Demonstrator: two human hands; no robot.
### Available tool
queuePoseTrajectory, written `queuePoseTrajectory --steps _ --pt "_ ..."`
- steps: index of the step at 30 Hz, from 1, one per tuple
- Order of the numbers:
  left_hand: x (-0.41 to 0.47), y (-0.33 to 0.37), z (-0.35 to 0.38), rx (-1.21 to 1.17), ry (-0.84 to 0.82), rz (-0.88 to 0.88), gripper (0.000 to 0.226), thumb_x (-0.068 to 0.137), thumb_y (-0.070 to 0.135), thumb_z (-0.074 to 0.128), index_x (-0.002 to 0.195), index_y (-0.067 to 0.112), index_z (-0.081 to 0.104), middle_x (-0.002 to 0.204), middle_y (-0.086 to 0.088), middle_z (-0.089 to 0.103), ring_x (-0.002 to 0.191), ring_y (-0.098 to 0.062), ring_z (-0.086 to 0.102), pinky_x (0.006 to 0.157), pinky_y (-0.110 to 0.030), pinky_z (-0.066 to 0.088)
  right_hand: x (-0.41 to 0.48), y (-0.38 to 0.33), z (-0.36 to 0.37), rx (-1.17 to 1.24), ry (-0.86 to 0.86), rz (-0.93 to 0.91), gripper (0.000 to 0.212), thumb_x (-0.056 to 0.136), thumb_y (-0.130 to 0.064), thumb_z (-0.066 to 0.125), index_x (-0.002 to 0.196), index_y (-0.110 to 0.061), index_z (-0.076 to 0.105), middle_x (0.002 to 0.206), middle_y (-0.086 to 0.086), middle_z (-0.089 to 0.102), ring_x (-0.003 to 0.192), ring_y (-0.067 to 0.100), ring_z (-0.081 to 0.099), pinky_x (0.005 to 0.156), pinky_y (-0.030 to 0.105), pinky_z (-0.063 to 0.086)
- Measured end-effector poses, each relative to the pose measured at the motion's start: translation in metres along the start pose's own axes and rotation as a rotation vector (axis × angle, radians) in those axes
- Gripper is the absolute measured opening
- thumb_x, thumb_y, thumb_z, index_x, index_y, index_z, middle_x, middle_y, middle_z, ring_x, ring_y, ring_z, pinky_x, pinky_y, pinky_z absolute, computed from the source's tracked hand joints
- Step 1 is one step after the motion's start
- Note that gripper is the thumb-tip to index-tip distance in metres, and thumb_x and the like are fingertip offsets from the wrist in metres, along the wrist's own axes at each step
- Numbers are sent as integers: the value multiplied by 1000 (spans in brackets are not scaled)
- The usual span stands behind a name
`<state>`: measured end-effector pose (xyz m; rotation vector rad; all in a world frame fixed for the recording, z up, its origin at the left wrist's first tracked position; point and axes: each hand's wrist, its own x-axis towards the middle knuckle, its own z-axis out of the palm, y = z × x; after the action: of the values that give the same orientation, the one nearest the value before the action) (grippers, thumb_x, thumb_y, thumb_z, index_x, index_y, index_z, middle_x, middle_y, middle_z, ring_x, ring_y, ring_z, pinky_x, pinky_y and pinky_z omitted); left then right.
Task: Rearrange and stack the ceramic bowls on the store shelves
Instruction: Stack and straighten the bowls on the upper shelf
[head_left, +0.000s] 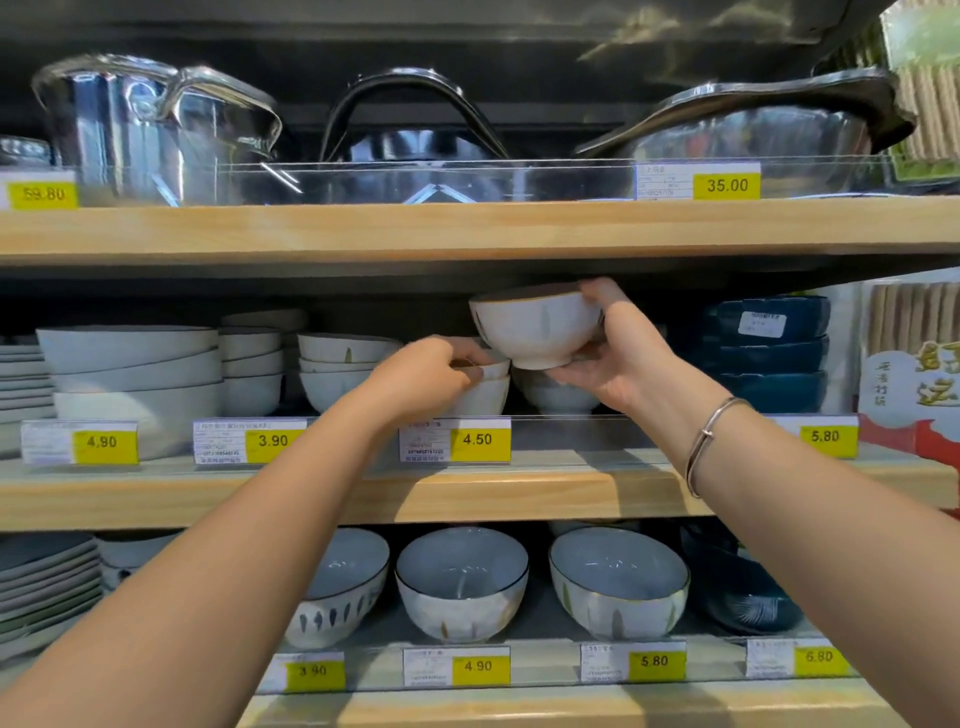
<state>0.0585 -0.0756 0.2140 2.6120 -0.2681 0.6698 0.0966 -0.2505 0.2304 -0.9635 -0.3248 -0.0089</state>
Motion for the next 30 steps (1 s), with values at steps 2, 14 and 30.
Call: queuePoseTrajectory --steps 2,14,30 --pt "-1 -1 -2 42 -23 -1 34 96 28 45 128 30 57 130 1 61 118 -20 54 106 -39 39 4 2 4 -34 6 -6 11 88 -26 57 93 -16 52 97 8 58 86 24 58 83 52 52" --pt "5 -7 -3 -20 -68 -9 38 97 31 44 130 20 57 149 -1 43 138 -18 35 101 -20 24 9 12 18 -53 32 -27 47 87 -27 59 130 -15 44 111 10 58 96 27 58 77 50 53" --pt "14 -30 -9 -618 200 -254 64 78 41 71 128 7 51 121 -9 62 105 -24 60 86 -34 49 29 41 39 -273 -3 103 66 85 -41 59 140 -11 38 138 10 49 127 25 46 88 30 38"
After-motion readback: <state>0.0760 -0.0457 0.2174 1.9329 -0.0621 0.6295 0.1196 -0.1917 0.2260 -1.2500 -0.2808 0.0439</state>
